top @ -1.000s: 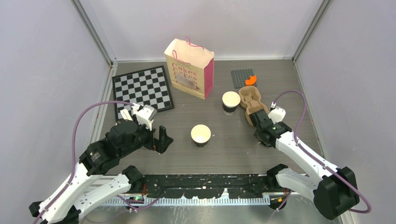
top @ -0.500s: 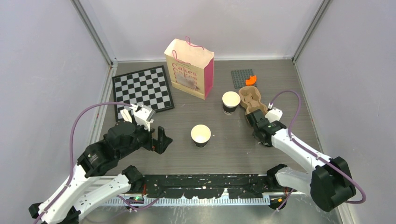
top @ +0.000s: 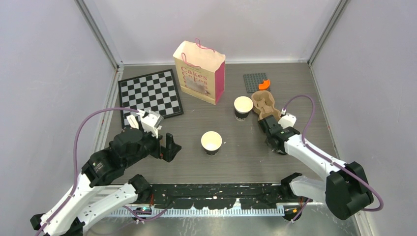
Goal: Pack the takeout coffee
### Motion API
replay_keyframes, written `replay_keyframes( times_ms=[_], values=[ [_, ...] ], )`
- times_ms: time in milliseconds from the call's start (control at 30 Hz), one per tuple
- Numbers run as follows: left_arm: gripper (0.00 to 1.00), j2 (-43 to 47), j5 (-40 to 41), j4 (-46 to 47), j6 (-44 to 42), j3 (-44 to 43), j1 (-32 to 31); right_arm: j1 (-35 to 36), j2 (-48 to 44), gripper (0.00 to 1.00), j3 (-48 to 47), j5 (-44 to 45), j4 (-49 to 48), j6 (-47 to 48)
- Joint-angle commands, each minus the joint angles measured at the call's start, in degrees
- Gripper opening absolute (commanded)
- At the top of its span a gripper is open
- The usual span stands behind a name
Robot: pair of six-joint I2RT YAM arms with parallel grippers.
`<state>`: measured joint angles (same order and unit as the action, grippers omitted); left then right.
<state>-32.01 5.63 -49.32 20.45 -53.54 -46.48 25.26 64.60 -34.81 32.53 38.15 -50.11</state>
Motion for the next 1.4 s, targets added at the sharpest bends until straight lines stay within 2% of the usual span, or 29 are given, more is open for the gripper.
replay_keyframes(
  times_ms=[0, 400, 700, 867, 1133, 1200, 1267, 1367],
  values=[
    [1.00, 0.44, 0.96, 1.07, -1.11, 0.03, 0.07, -0.24, 1.01, 0.19, -1.18, 3.22, -0.80, -1.24],
    [1.00, 0.54, 0.83, 1.16, -1.20, 0.01, 0.07, -0.24, 1.54, 0.23, -1.58, 5.25, 0.43, -2.63],
    [1.00, 0.80, 0.71, 1.16, -1.20, 0.10, 0.07, -0.23, -0.73, 0.01, -1.21, 2.51, -0.34, -1.00],
    [1.00, 0.35, 0.55, 1.26, -1.33, 0.10, 0.07, -0.24, -5.84, 0.00, -3.28, -3.70, 3.12, -0.61],
    [1.00, 0.06, 0.43, 1.16, -1.35, 0.09, 0.03, -0.22, -9.93, 0.00, -3.95, -3.41, 4.58, -0.43],
    [1.00, 0.34, 0.44, 1.15, -1.29, 0.17, 0.07, -0.25, -8.96, 0.04, -4.71, -2.38, 7.48, -3.21],
    [1.00, 0.45, 0.54, 1.16, -1.29, 0.19, 0.07, -0.28, -7.98, 0.18, -5.63, -0.31, 10.79, -6.67],
    [1.00, 0.44, 0.45, 1.13, -1.32, 0.14, 0.07, -0.21, -6.57, 0.20, -5.75, 0.05, 11.30, -7.37]
  ],
)
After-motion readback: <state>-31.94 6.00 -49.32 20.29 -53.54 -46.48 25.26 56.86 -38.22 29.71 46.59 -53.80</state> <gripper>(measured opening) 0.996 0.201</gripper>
